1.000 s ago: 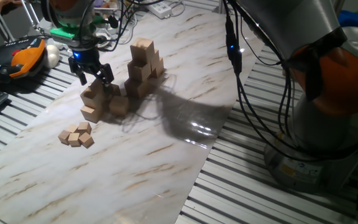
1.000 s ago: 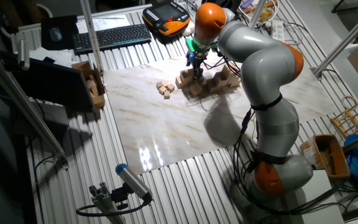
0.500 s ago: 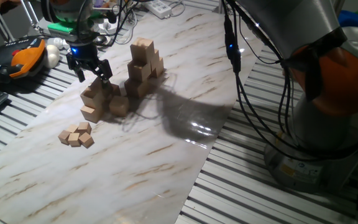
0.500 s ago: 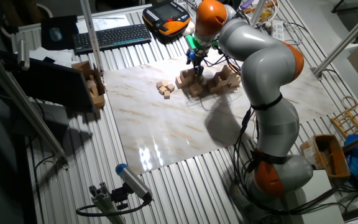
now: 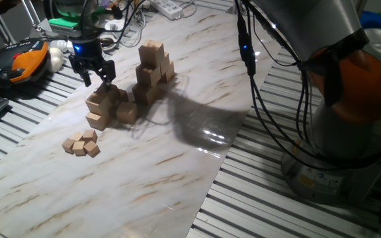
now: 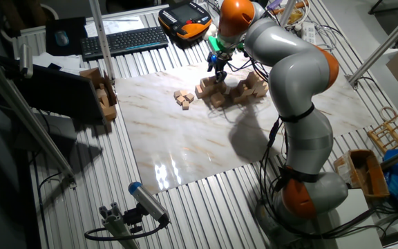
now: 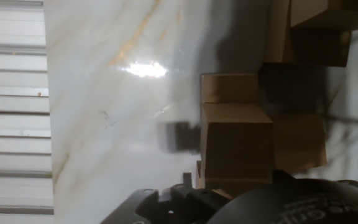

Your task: Stack the blocks into a pyramid shape

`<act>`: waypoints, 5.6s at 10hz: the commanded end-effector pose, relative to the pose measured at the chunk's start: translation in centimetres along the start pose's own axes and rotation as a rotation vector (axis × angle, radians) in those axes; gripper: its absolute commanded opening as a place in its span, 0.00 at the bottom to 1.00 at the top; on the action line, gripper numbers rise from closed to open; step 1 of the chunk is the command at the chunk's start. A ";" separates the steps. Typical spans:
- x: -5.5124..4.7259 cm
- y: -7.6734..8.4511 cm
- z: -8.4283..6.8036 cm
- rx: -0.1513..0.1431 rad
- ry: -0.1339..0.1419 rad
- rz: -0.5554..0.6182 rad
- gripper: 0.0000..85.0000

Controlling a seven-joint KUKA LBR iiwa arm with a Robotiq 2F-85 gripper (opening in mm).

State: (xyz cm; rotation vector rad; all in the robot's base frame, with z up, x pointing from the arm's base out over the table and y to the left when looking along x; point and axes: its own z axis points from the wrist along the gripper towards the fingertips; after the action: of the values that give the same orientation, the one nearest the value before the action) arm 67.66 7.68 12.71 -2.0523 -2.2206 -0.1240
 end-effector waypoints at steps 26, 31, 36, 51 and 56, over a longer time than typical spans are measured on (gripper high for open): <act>0.6 0.3 -1.3 -0.044 -0.005 -0.054 0.00; 3.6 0.1 -0.9 -0.052 0.017 -0.009 0.00; 6.5 -0.2 -0.5 -0.061 0.019 0.045 0.00; 6.7 0.4 2.9 -0.126 -0.046 0.012 0.00; 6.2 0.6 3.2 -0.129 -0.065 -0.013 0.00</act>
State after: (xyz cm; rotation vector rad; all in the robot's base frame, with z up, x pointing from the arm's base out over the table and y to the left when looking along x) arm 67.65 14.24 10.41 -2.1347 -2.3239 -0.2089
